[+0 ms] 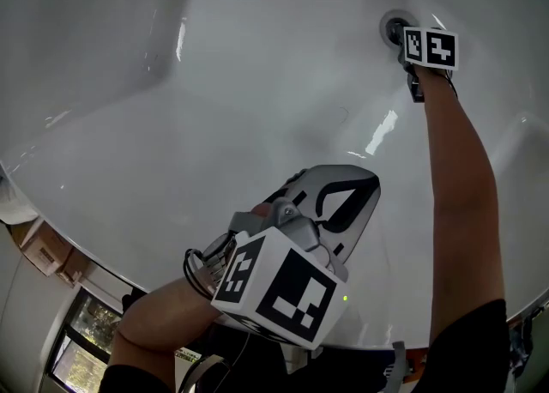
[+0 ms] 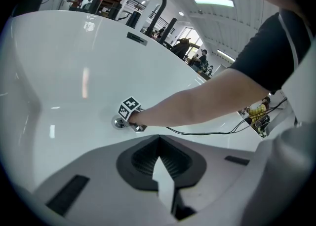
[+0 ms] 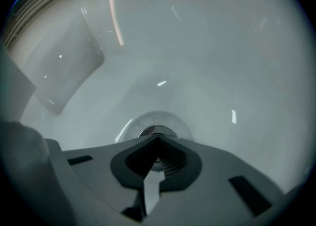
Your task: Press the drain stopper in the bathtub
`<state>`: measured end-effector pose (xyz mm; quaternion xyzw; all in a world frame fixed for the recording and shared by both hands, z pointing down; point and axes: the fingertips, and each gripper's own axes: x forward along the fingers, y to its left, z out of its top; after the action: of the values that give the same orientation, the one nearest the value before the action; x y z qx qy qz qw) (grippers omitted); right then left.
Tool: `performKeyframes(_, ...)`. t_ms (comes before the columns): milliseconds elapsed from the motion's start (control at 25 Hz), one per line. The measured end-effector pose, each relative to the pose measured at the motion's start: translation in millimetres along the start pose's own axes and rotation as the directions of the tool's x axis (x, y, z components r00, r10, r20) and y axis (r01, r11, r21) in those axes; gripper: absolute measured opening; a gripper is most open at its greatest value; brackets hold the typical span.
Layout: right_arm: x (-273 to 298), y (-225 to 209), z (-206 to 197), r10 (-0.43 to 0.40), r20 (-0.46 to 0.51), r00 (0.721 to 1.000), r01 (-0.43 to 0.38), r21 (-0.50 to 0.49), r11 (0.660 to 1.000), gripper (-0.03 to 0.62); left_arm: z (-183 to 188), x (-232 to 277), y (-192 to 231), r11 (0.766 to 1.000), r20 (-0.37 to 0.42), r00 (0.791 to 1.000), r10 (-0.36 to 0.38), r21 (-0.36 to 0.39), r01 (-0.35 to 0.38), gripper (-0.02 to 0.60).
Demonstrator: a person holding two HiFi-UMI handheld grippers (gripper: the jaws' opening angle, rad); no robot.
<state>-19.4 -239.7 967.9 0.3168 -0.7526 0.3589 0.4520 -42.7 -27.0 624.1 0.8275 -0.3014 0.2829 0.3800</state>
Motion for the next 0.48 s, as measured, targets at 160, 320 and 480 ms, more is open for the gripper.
performKeyframes(160,-2.4,1.7,3.5,-0.004,-0.004,1.000,0.004,0.002,1.000,0.012,7.7,-5.3,-3.1,1.000,0.012,1.000,-0.012,0.001,0.012,0.003)
performKeyframes(320,1.5,0.5,4.7,-0.023,0.021,1.000,0.022,0.015,1.000,0.012,7.3,-4.0,-0.9,1.000,0.014,1.000,-0.011,0.012,0.010,0.003)
performKeyframes(480,1.1,-3.8,4.6,-0.036,0.004,0.999,0.036,0.065,0.997,0.012,7.4,-1.6,2.4,1.000,0.027,1.000,0.010,0.027,-0.010,0.003)
